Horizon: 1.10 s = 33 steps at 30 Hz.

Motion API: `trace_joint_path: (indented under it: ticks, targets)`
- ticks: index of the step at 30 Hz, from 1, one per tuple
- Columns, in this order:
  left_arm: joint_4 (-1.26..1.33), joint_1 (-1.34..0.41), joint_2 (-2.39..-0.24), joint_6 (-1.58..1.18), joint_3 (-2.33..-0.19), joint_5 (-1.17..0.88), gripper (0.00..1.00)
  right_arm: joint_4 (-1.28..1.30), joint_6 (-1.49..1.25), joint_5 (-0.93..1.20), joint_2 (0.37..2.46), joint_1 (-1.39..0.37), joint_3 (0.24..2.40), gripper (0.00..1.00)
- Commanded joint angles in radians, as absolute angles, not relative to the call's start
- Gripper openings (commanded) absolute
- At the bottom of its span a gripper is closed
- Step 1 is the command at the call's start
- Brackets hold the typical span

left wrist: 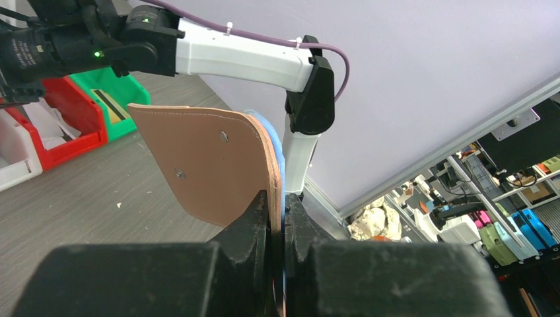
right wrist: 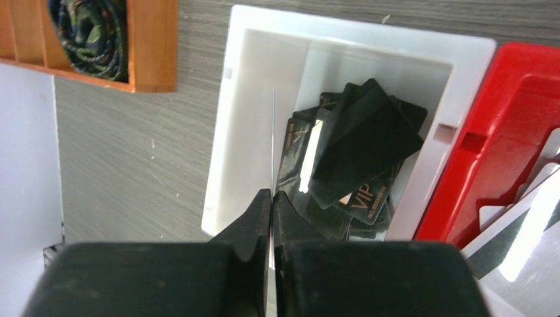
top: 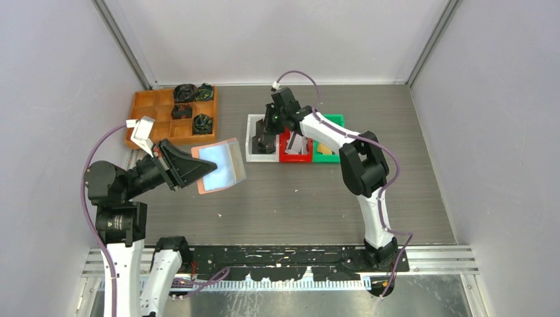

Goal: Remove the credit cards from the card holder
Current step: Place the credit card in the storage box.

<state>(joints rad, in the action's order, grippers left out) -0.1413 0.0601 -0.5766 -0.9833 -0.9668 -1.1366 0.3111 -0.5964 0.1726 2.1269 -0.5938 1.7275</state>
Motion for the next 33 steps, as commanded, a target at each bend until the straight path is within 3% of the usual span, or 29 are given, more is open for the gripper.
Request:
trace_joint_path:
  ticks: [1, 5, 13, 17, 20, 25, 27, 33]
  targets:
    - [-0.075, 0.063, -0.588, -0.973, -1.012, -1.131, 0.0, 0.341, -0.571, 0.117, 2.161, -0.601, 1.811, 0.14]
    - [-0.06, 0.063, -0.594, -0.976, -1.021, -1.139, 0.0, 0.349, -0.553, 0.08, 2.151, -0.611, 1.816, 0.32]
    - [-0.059, 0.063, -0.591, -0.978, -1.031, -1.15, 0.0, 0.345, -0.532, 0.014, 2.016, -0.64, 1.787, 0.44]
    - [-0.047, 0.063, -0.584, -0.99, -1.029, -1.151, 0.0, 0.267, -0.6, 0.151, 1.85, -0.642, 1.688, 0.57]
    - [-0.033, 0.062, -0.579, -1.001, -1.026, -1.155, 0.0, 0.055, -0.74, 0.319, 1.674, -0.641, 1.496, 0.72]
    - [-0.006, 0.062, -0.575, -1.037, -1.024, -1.163, 0.0, -0.523, -1.108, 0.529, 1.428, -0.652, 1.112, 0.88]
    - [0.03, 0.063, -0.572, -1.054, -1.024, -1.167, 0.0, -0.76, -1.245, 0.546, 1.379, -0.69, 0.98, 0.92]
    - [0.046, 0.063, -0.575, -1.064, -1.024, -1.175, 0.0, -1.181, -1.442, 0.512, 1.391, -0.807, 0.853, 0.99]
